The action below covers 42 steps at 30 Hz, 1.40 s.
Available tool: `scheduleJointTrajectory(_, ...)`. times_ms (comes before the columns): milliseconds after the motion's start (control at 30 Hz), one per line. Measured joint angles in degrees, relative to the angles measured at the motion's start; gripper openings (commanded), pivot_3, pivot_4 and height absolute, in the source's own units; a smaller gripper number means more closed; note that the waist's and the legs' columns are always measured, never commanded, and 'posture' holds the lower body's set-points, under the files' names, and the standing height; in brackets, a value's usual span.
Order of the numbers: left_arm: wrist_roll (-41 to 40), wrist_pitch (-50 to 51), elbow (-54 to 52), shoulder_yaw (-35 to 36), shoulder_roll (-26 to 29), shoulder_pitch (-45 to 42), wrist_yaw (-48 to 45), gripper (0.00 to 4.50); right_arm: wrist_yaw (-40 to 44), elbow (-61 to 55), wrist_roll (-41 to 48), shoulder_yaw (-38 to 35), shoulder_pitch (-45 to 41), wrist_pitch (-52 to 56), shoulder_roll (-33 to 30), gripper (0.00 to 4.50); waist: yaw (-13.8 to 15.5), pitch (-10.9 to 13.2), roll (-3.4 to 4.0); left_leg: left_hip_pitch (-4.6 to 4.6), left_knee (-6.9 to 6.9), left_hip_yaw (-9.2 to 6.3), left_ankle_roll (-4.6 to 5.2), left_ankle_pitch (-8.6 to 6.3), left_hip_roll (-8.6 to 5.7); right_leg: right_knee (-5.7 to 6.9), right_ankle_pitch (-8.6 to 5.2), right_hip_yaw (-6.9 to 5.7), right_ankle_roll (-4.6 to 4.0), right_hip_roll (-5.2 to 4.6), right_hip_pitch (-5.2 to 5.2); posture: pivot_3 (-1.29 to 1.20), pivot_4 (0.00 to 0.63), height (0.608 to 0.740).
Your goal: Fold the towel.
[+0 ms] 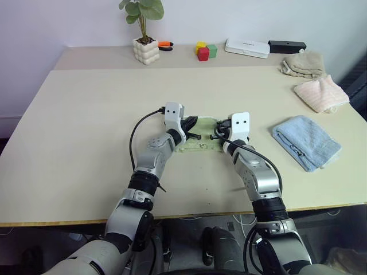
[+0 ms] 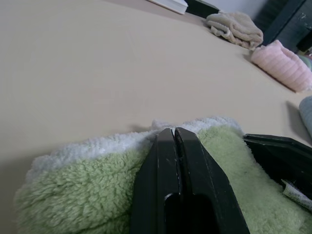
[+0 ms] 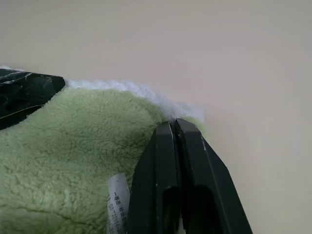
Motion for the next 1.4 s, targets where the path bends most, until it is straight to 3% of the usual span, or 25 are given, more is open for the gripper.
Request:
scheduleJointTrajectory(67,-0.01,0.06,-0.64,0.00,0.27,0.48,-0.17,0.00,0.12,-0.01,-0.44,0.08,0.00,-0.26,0.00,0.05,-0.04,0.00,0.00,0.00,0.00,0.00,-0.01,0.01,0.00,0.00,0.00,0.01,0.00,0.00,0.00,0.00,0.150,0.740)
scheduleJointTrajectory(100,-0.13,0.15,-1.33,0.03,0.39,0.99,-0.30,0.25,0.33,-0.03,-0.73,0.22,-0.01,-0.34,-0.02,0.01,-0.09,0.00,0.00,0.00,0.00,0.00,-0.01,0.01,0.00,0.00,0.00,0.01,0.00,0.00,0.00,0.00,0.150,0.740)
scheduleJointTrajectory(167,-1.29,1.62,-3.26,0.36,0.54,1.88,-1.57,0.90,1.29,-0.17,-0.71,0.33,-0.09,-0.36,-0.23,0.57,-0.11,0.00,0.00,0.00,0.00,0.00,-0.02,0.01,0.01,0.02,0.00,0.01,0.00,0.00,0.00,0.00,0.150,0.740)
scheduleJointTrajectory(233,-2.75,3.43,-5.70,0.70,0.64,2.20,-2.89,1.83,2.53,-0.32,-0.29,-0.17,-0.40,-0.35,-1.01,1.36,-0.05,0.01,0.00,-0.01,0.01,0.00,-0.02,0.02,0.01,0.02,0.00,0.01,0.00,0.00,-0.01,0.00,0.150,0.740)
scheduleJointTrajectory(400,-6.86,7.89,-13.69,2.78,2.94,0.33,-4.30,4.34,5.15,-0.73,-0.20,-3.23,-3.74,-0.35,-7.79,3.88,-0.11,0.02,0.00,-0.01,0.00,0.00,-0.02,0.01,0.00,0.03,0.00,0.03,0.00,0.00,-0.03,0.00,0.150,0.740)
scheduleJointTrajectory(433,-7.76,9.17,-15.53,3.37,4.21,-0.54,-4.43,4.50,5.87,-0.83,-0.25,-3.90,-4.82,-0.44,-9.78,4.46,-0.16,0.02,0.01,-0.01,-0.02,0.01,-0.03,0.02,0.00,0.03,0.00,0.03,0.00,0.00,-0.04,0.00,0.150,0.740)
scheduleJointTrajectory(667,-14.77,22.84,-23.60,10.10,11.36,0.30,-2.19,4.50,13.07,-2.61,3.77,-7.51,-6.46,0.30,-14.65,4.49,-0.29,0.02,0.02,0.02,-0.06,0.03,-0.19,0.12,0.01,0.04,0.00,0.05,0.01,0.02,-0.04,0.00,0.150,0.740)
scheduleJointTrajectory(833,-25.35,42.23,-25.79,18.58,14.34,5.81,2.20,4.50,29.72,-15.51,18.44,-8.36,-3.61,6.41,-20.39,4.49,0.10,0.05,-0.04,0.01,-0.02,-0.08,-0.18,0.12,0.03,0.04,-0.01,0.06,0.03,0.02,0.01,0.00,0.150,0.740)
scheduleJointTrajectory(900,-28.19,48.14,-26.78,19.11,16.83,8.22,1.79,4.50,37.49,-20.94,24.67,-9.36,-0.02,9.72,-25.99,4.49,0.49,0.06,-0.05,0.01,0.00,-0.15,-0.13,0.08,-0.02,-0.02,-0.02,0.06,0.04,0.00,0.09,0.00,0.150,0.740)
scheduleJointTrajectory(1033,-30.89,54.83,-26.91,20.47,17.90,9.65,1.97,4.50,46.74,-23.19,28.29,-9.77,5.05,12.32,-34.05,4.49,0.75,0.06,-0.07,0.05,0.08,-0.17,0.19,-0.11,-0.03,-0.02,-0.02,0.07,0.02,0.00,0.14,0.00,0.150,0.740)
scheduleJointTrajectory(1233,-35.29,62.68,-26.32,21.01,15.71,9.30,2.03,4.50,46.38,-22.88,28.98,-9.62,3.96,13.02,-33.83,4.49,0.82,0.05,-0.06,0.12,0.07,-0.16,0.05,-0.02,-0.02,0.03,-0.03,0.09,0.00,0.02,0.15,0.00,0.150,0.740)
scheduleJointTrajectory(1400,-34.04,63.30,-26.14,17.98,14.71,7.96,2.42,4.50,44.49,-22.89,28.83,-9.06,3.73,13.02,-32.95,4.49,1.56,0.04,-0.07,0.12,0.10,-0.16,-0.08,0.05,-0.06,0.02,-0.02,0.09,0.01,0.00,0.20,0.00,0.150,0.740)
